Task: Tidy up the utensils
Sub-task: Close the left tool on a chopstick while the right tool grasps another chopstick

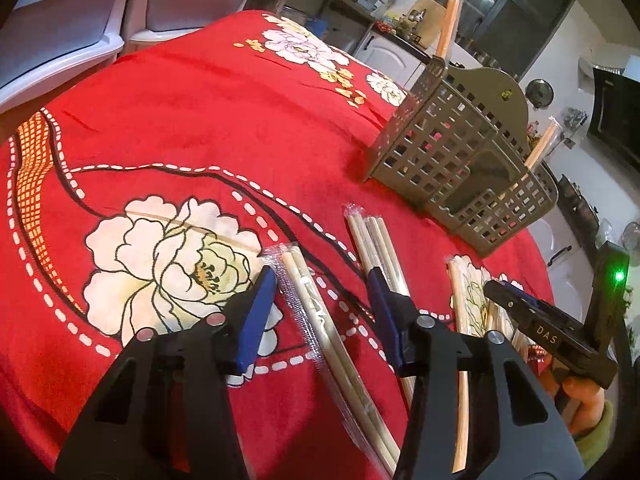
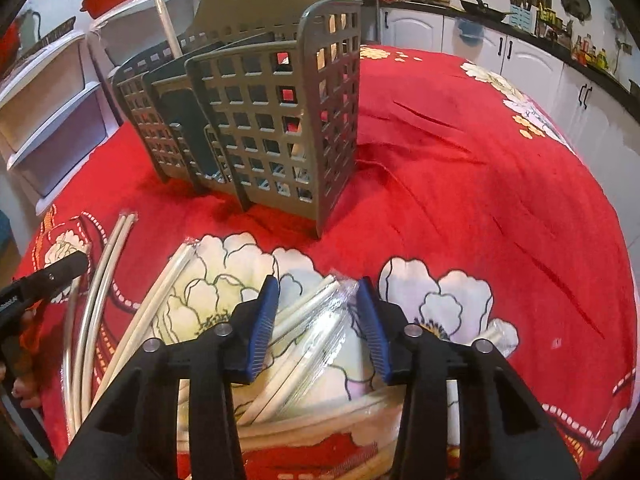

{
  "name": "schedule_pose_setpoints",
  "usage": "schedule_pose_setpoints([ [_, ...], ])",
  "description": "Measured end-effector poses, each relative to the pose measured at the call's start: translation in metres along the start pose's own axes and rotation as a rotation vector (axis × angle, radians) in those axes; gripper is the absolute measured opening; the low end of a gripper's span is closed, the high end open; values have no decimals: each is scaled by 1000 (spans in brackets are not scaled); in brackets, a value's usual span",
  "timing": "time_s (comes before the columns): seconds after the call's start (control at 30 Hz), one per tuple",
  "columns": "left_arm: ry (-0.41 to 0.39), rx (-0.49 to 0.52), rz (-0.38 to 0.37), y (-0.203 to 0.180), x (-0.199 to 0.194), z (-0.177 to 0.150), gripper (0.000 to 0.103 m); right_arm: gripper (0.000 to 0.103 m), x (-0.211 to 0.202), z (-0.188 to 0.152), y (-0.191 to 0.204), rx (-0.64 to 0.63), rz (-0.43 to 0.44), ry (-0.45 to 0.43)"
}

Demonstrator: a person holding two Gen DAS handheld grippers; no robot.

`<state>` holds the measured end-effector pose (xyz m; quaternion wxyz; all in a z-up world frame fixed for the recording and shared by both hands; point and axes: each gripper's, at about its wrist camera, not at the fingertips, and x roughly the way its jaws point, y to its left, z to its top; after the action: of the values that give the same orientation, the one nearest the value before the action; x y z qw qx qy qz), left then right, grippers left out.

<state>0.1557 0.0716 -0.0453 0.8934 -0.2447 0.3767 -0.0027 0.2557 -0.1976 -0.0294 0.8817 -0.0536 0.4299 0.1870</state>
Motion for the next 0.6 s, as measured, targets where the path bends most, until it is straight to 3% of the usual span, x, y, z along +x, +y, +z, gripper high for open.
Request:
schedule_pose_setpoints([
  [0.1, 1, -13, -2, 3, 1, 2, 31, 23, 1, 4, -2, -9, 1, -4],
  [0.17, 1, -28, -6, 6, 2, 4, 25, 11, 0, 7, -1, -27, -4, -14],
  [0.37, 12, -81, -36, 17, 4, 9, 9, 4, -9, 13, -3, 7, 74, -52],
  [0.6, 21, -123, -63, 22, 8, 18, 4, 4, -24, 20, 3, 24, 120, -98],
])
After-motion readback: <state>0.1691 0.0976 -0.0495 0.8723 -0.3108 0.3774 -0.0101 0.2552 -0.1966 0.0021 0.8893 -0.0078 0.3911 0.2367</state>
